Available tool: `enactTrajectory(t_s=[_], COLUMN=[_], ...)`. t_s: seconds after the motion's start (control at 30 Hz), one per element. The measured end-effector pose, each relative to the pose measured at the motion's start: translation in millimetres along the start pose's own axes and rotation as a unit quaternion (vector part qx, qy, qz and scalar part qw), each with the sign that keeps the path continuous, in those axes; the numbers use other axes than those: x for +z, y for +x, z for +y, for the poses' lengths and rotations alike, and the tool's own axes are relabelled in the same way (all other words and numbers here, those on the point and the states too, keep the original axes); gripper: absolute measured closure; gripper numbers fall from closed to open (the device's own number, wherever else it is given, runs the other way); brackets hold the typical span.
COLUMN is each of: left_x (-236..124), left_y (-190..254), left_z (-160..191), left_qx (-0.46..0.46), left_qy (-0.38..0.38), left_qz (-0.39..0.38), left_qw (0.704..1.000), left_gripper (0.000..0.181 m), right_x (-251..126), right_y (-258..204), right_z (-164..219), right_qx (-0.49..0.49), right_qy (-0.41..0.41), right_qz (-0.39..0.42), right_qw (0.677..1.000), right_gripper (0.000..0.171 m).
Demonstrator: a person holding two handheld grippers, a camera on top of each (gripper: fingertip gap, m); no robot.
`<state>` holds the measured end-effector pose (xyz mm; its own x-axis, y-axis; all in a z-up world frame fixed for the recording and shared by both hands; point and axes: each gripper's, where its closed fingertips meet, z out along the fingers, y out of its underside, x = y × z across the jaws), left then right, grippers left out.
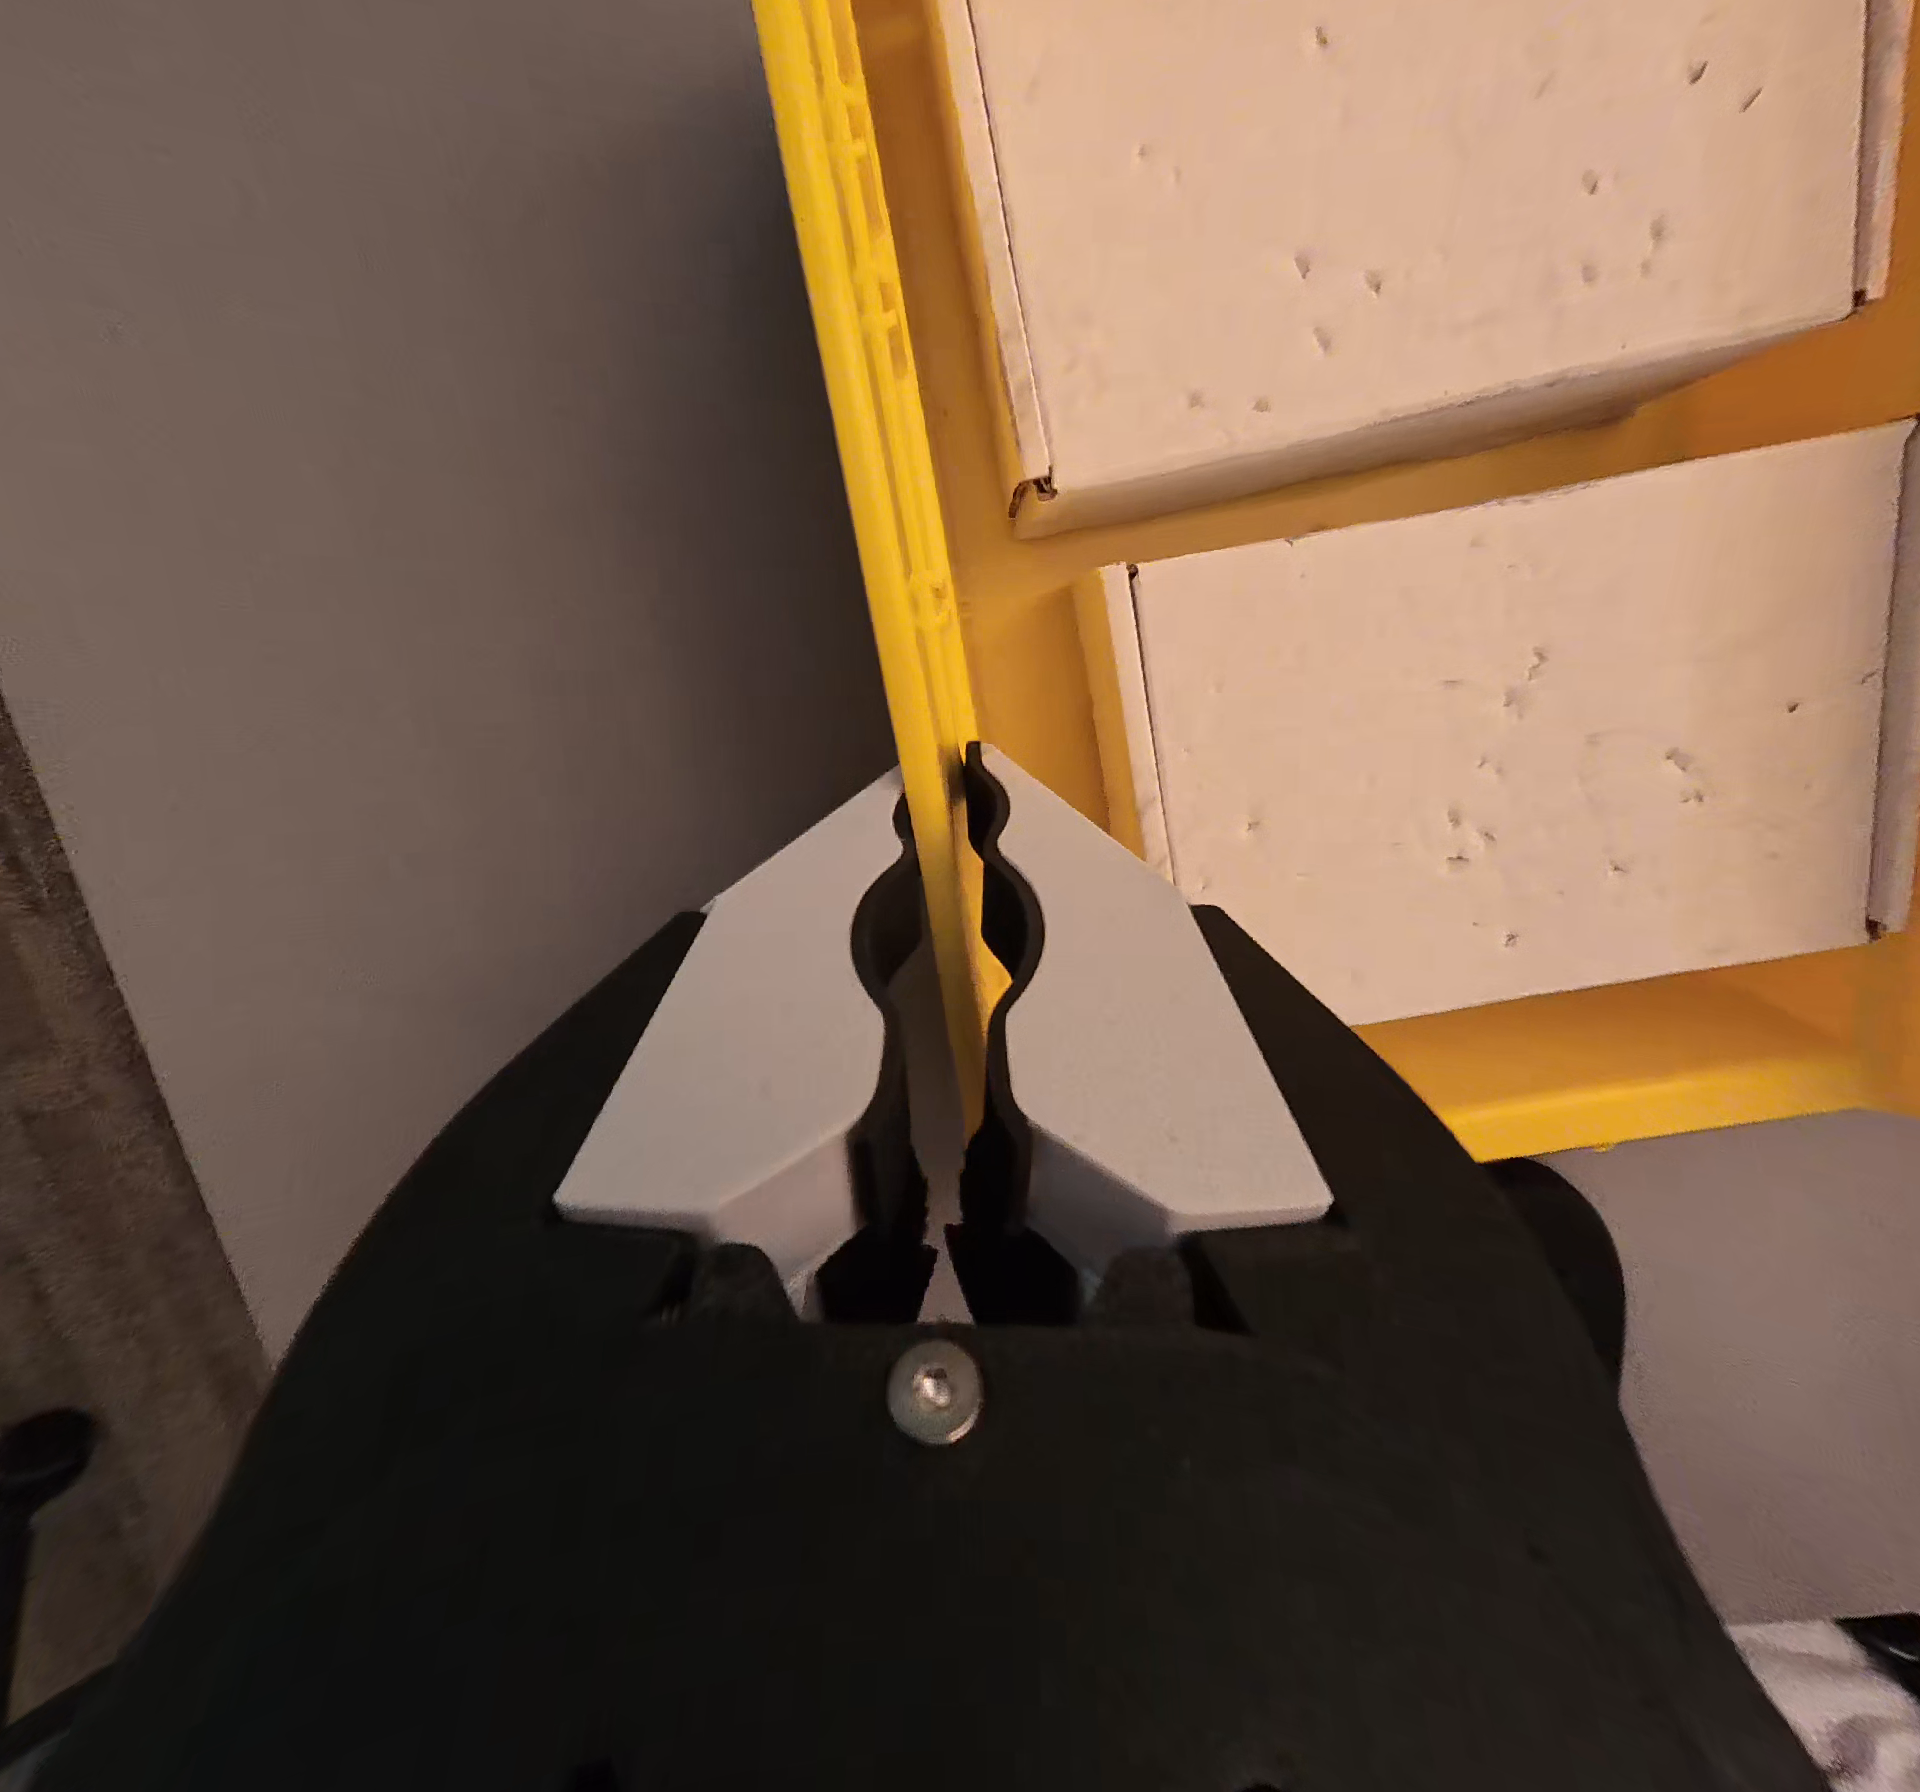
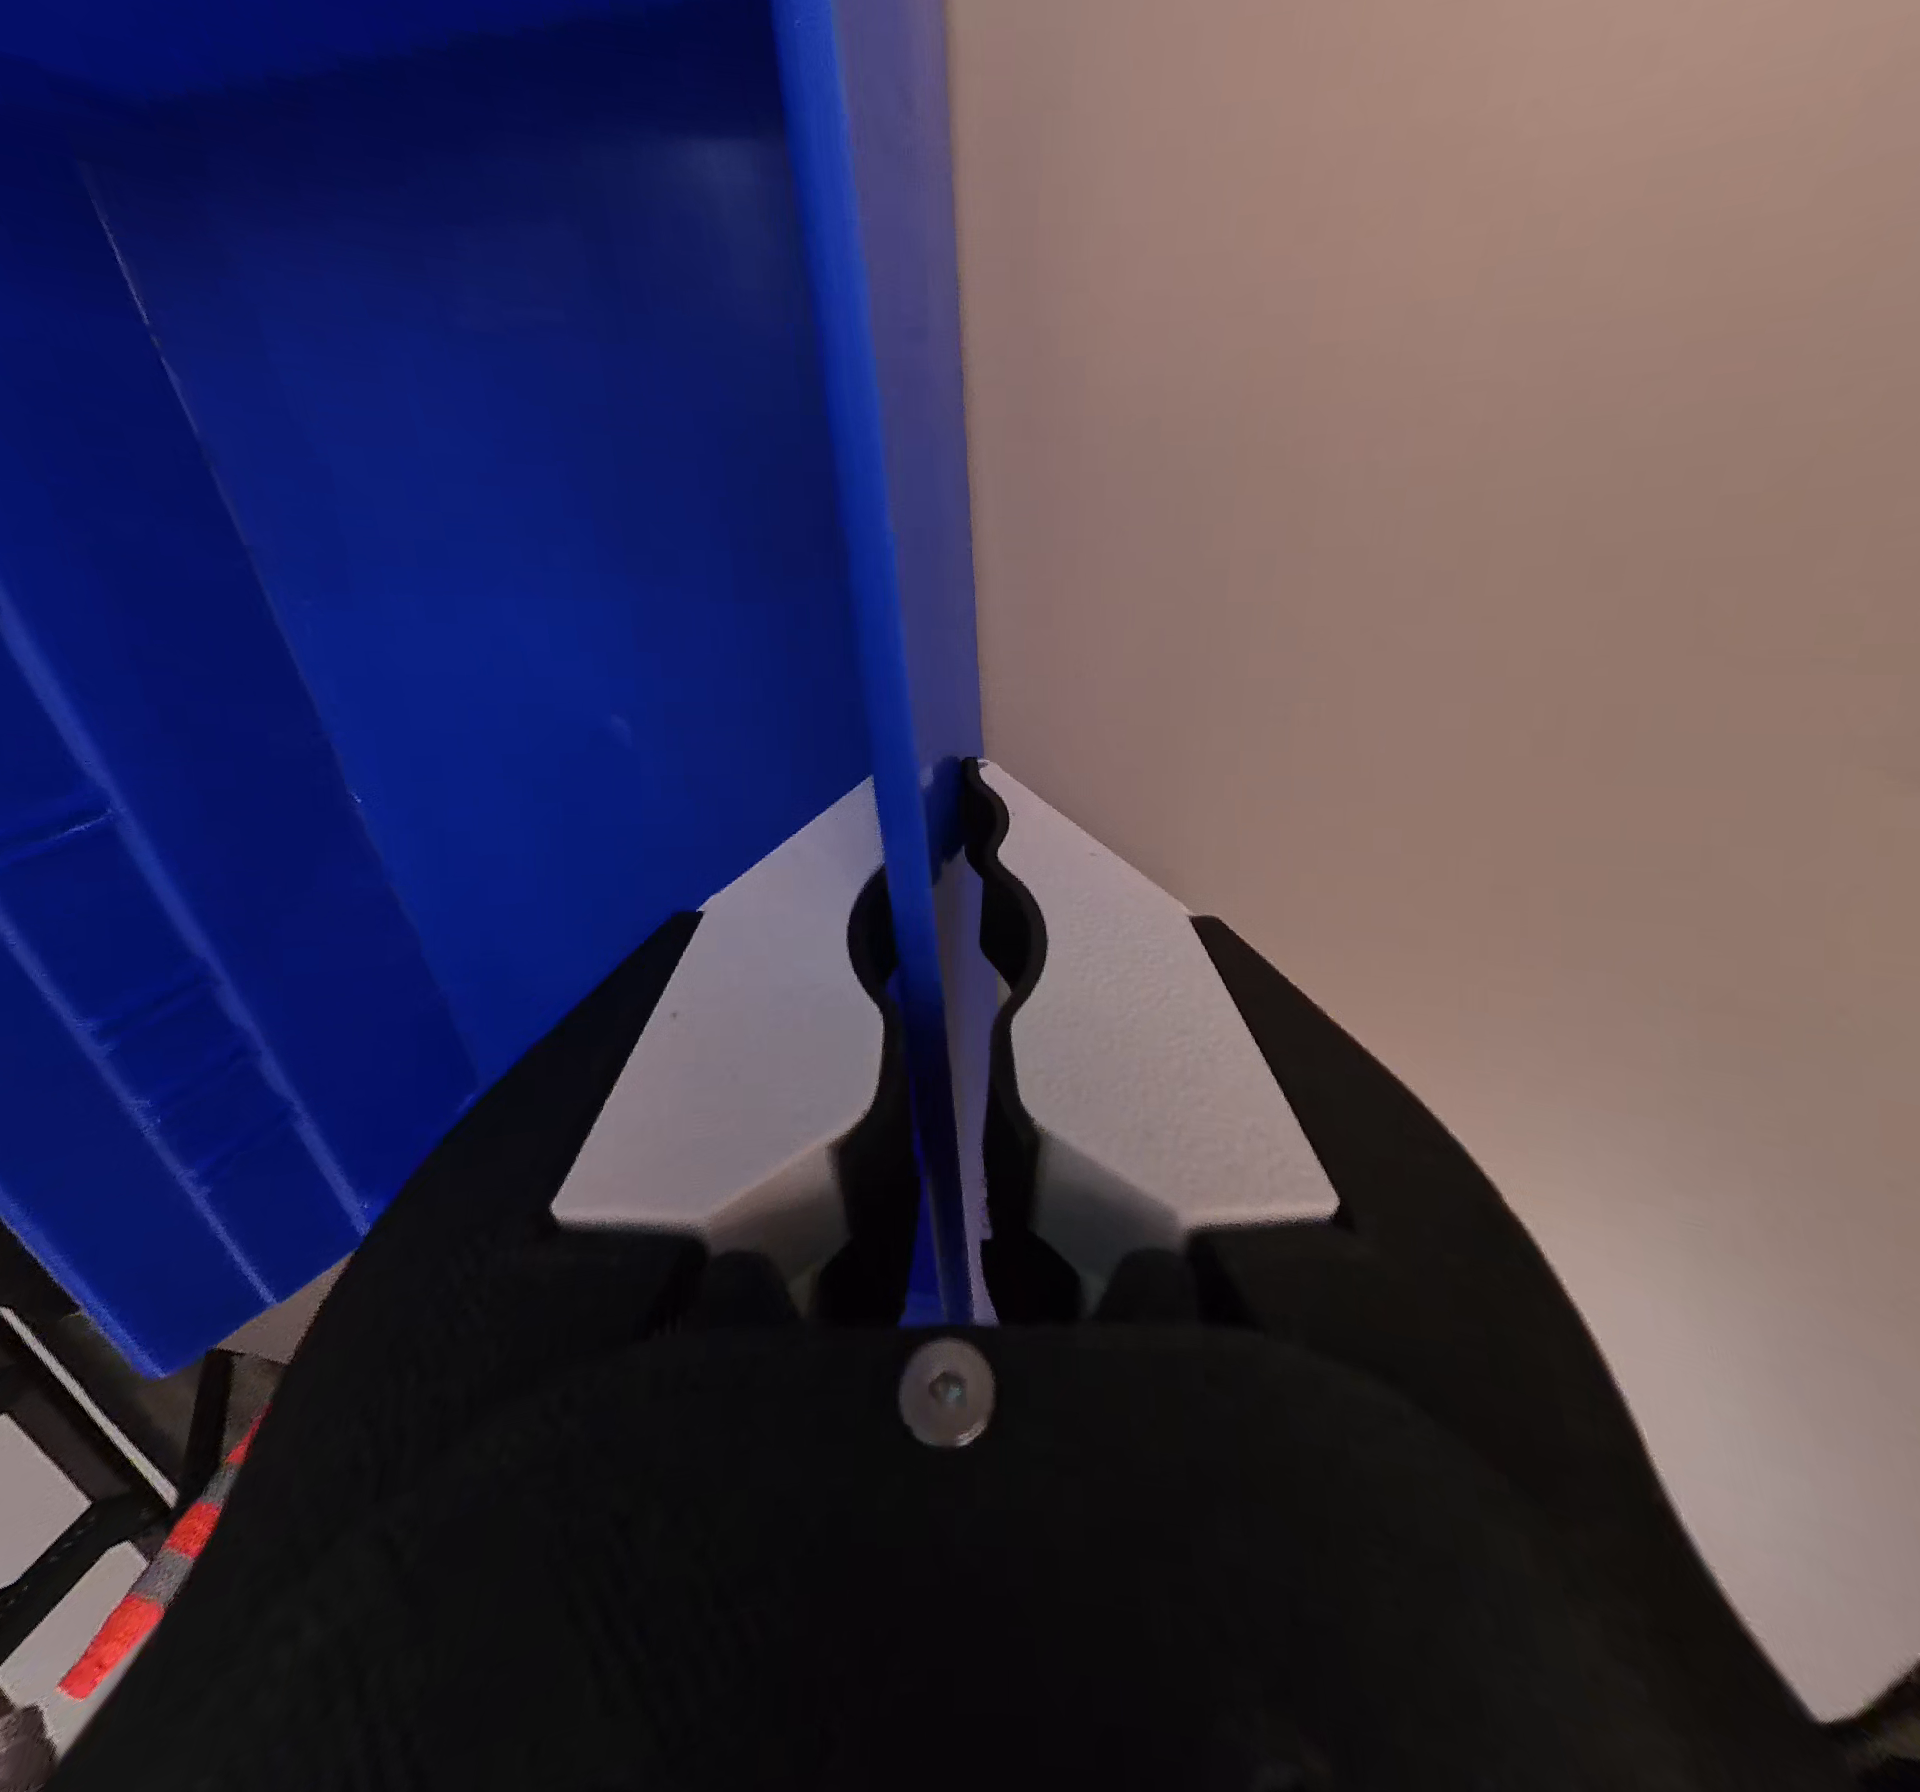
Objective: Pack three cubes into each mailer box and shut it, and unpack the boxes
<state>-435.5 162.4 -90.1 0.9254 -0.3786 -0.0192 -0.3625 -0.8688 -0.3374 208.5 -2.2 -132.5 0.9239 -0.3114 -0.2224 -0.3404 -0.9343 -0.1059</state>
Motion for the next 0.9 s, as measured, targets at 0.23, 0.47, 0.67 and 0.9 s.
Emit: enactTrajectory(t_s=[0.23,0.47,0.67,0.9], left_x=[2,2,2,0], left_y=[6,8,9,7], left_z=[-5,-4,-4,0], left_qx=[0.033,0.061,0.068,0.068], left_qy=[0.015,0.029,0.032,0.036], left_qz=[0.002,0.000,0.016,0.031], left_qw=[0.999,0.998,0.997,0.997], left_gripper=[0.178,0.177,0.177,0.178], right_x=[1,-4,-6,-7], right_y=[-3,19,26,31], right_z=[-6,-2,-3,-5], right_qx=[0.006,0.017,0.024,0.007], right_qy=[0.004,0.014,0.015,0.026], right_qz=[-0.010,0.001,0.005,0.007], right_qw=[1.000,1.000,1.000,1.000], right_gripper=[0.167,0.168,0.168,0.168])
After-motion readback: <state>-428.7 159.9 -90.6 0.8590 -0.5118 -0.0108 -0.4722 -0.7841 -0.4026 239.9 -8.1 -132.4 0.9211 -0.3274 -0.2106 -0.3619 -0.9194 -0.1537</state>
